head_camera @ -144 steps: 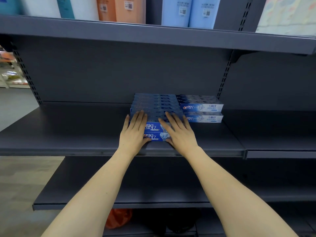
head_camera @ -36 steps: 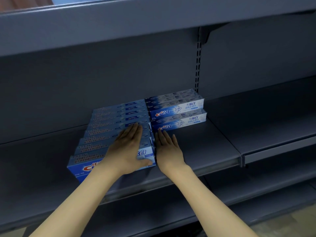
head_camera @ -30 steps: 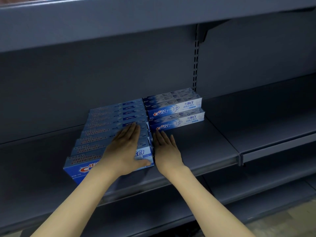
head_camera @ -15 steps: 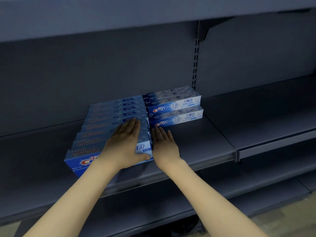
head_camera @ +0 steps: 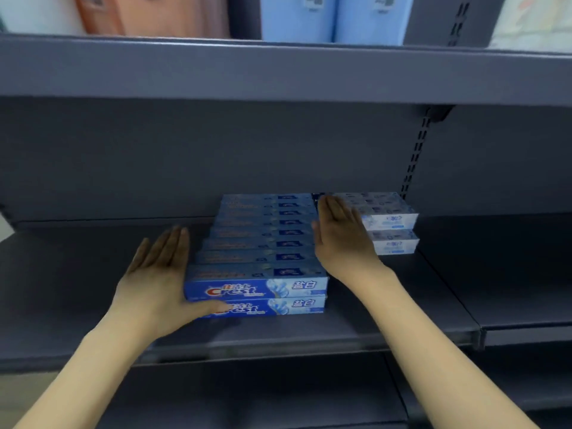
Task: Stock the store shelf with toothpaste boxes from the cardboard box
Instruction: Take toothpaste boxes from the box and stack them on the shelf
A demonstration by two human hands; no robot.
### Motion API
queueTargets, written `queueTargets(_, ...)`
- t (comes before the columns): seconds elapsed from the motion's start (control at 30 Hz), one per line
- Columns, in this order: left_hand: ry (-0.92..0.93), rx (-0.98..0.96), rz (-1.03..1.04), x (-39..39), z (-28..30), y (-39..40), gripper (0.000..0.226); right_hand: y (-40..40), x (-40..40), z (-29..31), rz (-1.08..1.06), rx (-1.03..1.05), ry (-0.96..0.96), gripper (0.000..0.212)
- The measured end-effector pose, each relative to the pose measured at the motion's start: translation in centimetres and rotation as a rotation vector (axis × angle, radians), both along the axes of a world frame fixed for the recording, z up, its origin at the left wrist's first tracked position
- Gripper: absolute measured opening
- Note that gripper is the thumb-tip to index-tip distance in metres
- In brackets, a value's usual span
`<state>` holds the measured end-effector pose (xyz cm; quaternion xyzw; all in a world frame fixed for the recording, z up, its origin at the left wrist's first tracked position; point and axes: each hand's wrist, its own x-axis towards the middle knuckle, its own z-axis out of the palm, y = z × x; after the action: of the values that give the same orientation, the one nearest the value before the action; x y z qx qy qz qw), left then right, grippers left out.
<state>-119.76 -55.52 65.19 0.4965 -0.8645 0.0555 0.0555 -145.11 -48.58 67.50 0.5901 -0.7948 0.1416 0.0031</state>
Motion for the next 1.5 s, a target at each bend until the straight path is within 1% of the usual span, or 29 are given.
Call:
queueTargets(0.07, 0.013, 0.042, 0.028, 0.9, -0.5, -0.1, 0.159, -1.0, 2.2, 0.6, 0.081, -0.016, 0.007, 0.061)
queueTargets(0.13, 0.020, 0.069, 0.037, 1.7, -1.2, -0.4, 0.161, -1.6, 4.5, 0.7, 0.178, 0.041, 0.004, 0.070)
queueTargets(0.2, -0.012, 0.092, 0.044, 2.5, -2.0, -0.9, 0.160, -1.8, 6.7, 0.5, 0.275, 0.117, 0.015, 0.080)
queueTargets(0.3, -0.055, 0.138, 0.061, 3.3, -3.3, -1.6, 0.156, -2.0, 9.0, -0.3, 0.364, 0.188, 0.097, 0.094)
queueTargets(0.43, -0.034, 0.220, 0.036, 3.1, -4.4, -2.3, 0.150, -2.6, 10.5, -1.6, 0.392, 0.249, 0.211, 0.108)
queueTargets(0.5, -0.028, 0.258, -0.011, 2.2, -5.1, -2.5, 0.147, -3.1, 10.8, -2.0, 0.372, 0.267, 0.242, 0.112)
queueTargets(0.63, 0.013, 0.285, -0.115, 0.6, -6.4, -3.3, 0.126, -3.9, 10.9, -2.5, 0.346, 0.297, 0.259, 0.117)
queueTargets(0.7, 0.038, 0.267, -0.150, 0.3, -7.1, -3.6, 0.121, -4.1, 10.9, -2.7, 0.343, 0.295, 0.249, 0.117)
queueTargets(0.8, 0.088, 0.239, -0.184, 0.1, -7.7, -3.8, 0.114, -4.1, 10.9, -2.9, 0.324, 0.301, 0.212, 0.109)
queueTargets(0.87, 0.122, 0.222, -0.190, 0.1, -7.8, -3.9, 0.111, -4.2, 10.9, -2.9, 0.327, 0.304, 0.211, 0.110)
queueTargets(0.93, 0.140, 0.219, -0.185, -0.1, -7.9, -3.9, 0.111, -4.2, 10.9, -2.8, 0.334, 0.320, 0.211, 0.116)
queueTargets(1.03, 0.152, 0.241, -0.172, -0.4, -8.0, -3.7, 0.114, -4.2, 10.6, -2.8, 0.333, 0.324, 0.212, 0.111)
queueTargets(1.2, 0.213, 0.299, -0.164, -0.5, -8.3, -3.6, 0.116, -4.1, 10.6, -2.8, 0.333, 0.322, 0.176, 0.114)
queueTargets(1.33, 0.232, 0.322, -0.150, -0.8, -8.7, -3.7, 0.120, -4.0, 10.6, -2.6, 0.329, 0.318, 0.169, 0.103)
queueTargets(1.5, 0.272, 0.368, -0.152, -0.9, -8.8, -3.6, 0.119, -4.0, 10.5, -2.6, 0.332, 0.329, 0.180, 0.102)
